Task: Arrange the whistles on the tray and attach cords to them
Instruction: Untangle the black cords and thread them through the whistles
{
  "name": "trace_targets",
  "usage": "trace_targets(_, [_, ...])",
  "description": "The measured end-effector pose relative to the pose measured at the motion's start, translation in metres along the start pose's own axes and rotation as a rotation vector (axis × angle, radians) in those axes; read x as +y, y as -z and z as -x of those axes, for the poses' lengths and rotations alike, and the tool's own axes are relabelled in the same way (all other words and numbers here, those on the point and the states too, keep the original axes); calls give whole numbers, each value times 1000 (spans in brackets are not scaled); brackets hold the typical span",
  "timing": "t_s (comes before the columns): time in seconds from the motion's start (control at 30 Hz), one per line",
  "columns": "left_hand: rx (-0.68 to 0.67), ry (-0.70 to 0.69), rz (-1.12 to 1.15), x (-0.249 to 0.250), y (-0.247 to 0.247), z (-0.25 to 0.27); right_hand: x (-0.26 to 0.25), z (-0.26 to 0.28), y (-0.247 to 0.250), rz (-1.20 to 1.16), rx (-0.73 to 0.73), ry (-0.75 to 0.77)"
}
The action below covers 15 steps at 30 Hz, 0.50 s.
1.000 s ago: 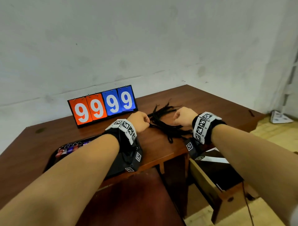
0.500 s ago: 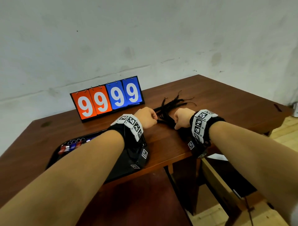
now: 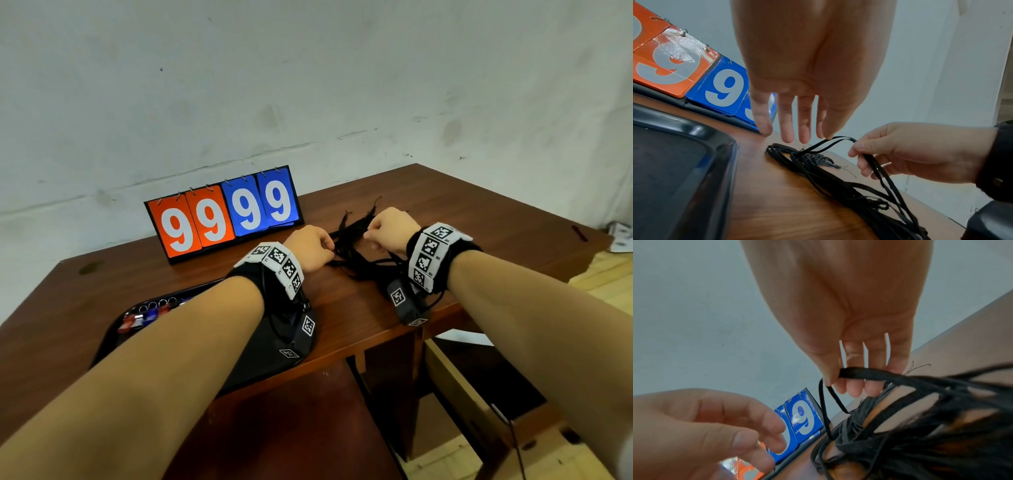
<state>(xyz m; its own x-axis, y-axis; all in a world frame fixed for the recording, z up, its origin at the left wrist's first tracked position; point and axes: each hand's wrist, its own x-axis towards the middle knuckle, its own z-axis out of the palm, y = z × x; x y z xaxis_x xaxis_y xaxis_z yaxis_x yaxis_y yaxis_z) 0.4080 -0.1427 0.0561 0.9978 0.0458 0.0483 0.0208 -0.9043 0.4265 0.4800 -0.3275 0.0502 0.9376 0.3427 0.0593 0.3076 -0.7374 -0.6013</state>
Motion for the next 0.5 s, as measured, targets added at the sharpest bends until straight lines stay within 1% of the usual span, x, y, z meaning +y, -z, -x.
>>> trace_targets(0.07, [34,4,30,1,-2,-3,-1,-1,1,-82,62,31])
trace_targets(0.13, [77,3,67,3,-2,-6,-4,-1,3,-225,128,65])
trace_targets(0.2, [129,-16,95,6,0,-9,-12,1,7,-406,132,108])
trace_targets(0.27, [171,-62,148,9,2,-13,-22,4,12,-518,109,160])
trace_targets(0.4, [201,-145,291,20,8,-18,-38,10,20,-517,40,263])
trace_targets(0.47, [209,-149,340,27,11,-18,-41,12,20,-497,-7,294])
trace_targets(0.5, [218,-135,326,30,13,-19,-42,12,20,-500,-15,301])
